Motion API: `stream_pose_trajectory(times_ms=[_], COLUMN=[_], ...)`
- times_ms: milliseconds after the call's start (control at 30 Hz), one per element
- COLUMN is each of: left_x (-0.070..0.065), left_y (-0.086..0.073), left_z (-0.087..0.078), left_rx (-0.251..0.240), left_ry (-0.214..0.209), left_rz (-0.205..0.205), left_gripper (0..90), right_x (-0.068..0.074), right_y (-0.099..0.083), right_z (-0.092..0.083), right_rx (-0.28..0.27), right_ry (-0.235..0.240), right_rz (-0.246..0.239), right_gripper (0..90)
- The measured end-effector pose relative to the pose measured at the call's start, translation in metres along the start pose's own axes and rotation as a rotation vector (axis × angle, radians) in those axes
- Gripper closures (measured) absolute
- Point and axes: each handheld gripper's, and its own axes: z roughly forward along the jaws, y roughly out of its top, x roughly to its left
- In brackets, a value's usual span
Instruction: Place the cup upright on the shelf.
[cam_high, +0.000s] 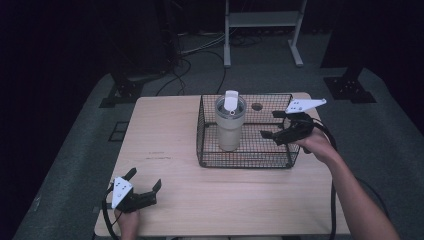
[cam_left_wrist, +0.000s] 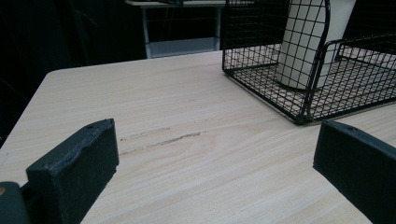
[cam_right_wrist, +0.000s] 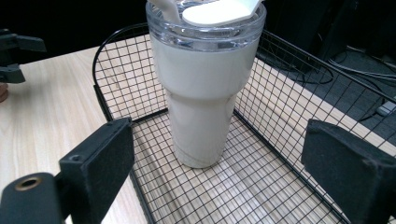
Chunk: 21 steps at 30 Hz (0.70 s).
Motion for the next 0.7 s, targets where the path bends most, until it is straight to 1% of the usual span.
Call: stream_pose_trajectory(times_ms=[100,267,300,367,600,700], left_x=[0.000,0.000,0.000,0.000,0.000,0.000], left_y=[0.000,0.000,0.000,0.000,0.000,0.000], left_z=[0.000,0.000,0.000,0.000,0.001,0.000], left_rx=[0.002,0.002,0.002,0.003,0.002,0.005], left_ry=[0.002,0.002,0.002,0.003,0.006,0.006], left_rz=[0.001,0.002,0.000,-0.001,-0.006,-0.003], left_gripper=[0.0,0.0,0.0,0.0,0.0,0.0], right_x=[0.003,0.006,0.007,0.009,0.015,0.020], right_y=[-0.005,-0.009,-0.011,-0.013,-0.021,-0.025], right_z=[-0.006,-0.013,-0.017,-0.020,-0.026,-0.030], right_rx=[0.001,0.005,0.007,0.005,0.023,0.019], right_ry=[0.004,0.001,-0.001,0.000,0.012,0.017], right_rz=[-0.010,-0.013,-0.020,-0.010,-0.015,-0.023], right_gripper=[9.1,9.1,9.1,9.1,9.1,9.1])
